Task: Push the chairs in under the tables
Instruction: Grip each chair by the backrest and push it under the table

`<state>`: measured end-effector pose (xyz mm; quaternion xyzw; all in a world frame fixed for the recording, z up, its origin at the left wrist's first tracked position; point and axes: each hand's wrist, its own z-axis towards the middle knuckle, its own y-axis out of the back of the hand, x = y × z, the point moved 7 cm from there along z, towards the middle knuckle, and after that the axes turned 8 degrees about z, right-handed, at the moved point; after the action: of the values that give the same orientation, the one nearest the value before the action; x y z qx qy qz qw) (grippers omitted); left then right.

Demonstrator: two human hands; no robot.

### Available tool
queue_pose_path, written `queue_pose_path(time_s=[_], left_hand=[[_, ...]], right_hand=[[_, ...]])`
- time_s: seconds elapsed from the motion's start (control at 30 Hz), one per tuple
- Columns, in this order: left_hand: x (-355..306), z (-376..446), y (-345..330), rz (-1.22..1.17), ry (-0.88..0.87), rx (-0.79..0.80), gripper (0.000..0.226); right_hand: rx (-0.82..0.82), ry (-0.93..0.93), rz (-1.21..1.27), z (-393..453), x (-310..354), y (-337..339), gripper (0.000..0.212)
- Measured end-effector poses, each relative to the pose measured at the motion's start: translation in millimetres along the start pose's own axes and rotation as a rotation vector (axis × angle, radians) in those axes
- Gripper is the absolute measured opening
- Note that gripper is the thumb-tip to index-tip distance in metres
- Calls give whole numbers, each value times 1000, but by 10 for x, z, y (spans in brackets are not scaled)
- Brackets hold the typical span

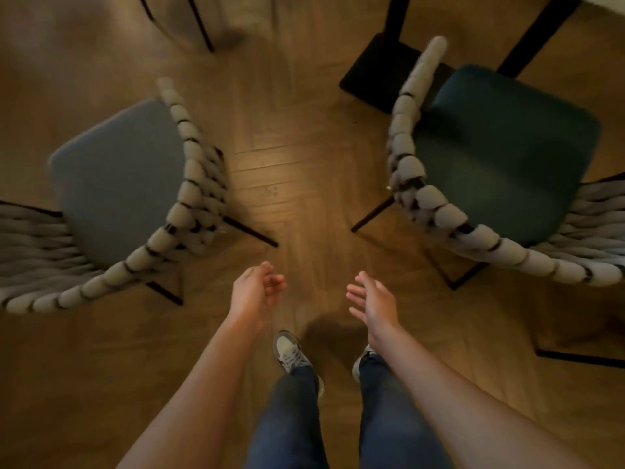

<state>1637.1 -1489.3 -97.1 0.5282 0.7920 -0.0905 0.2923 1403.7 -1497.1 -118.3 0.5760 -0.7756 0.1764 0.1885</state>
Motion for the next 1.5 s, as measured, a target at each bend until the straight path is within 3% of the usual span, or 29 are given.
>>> queue_pose_path(time_s=[0.27,0.53,0.73,1.0,1.13,1.3,1.43,1.5], left_hand=[[136,296,1904,-186,57,-179,21],[264,476,3076,-461,146,-274,22],[249,665,3595,-622,201,-320,45],[44,1099,3942,-714,298,-456,63],[-39,1286,4057,-730,363,-497,58],[-63,1331,4209,-759,377,-600,62],[408,1821,4575,-782,364,-670,100],[571,1978,4675,-784,371,-655,103]], right_hand=[[126,-53,-173,-409,-633,-1640,32],[208,-52,-254,-608,-762,-2764,30],[213,-62,-223,-393,-640,-3385,39],[74,-168,-20,205,-539,-4020,55],[-11,-196,-41,444,-491,-4146,43],[-94,-202,-3,628,-564,-4113,63],[-159,-189,7,651,-583,-4096,59],[-202,-176,18,651,-592,-4078,47]])
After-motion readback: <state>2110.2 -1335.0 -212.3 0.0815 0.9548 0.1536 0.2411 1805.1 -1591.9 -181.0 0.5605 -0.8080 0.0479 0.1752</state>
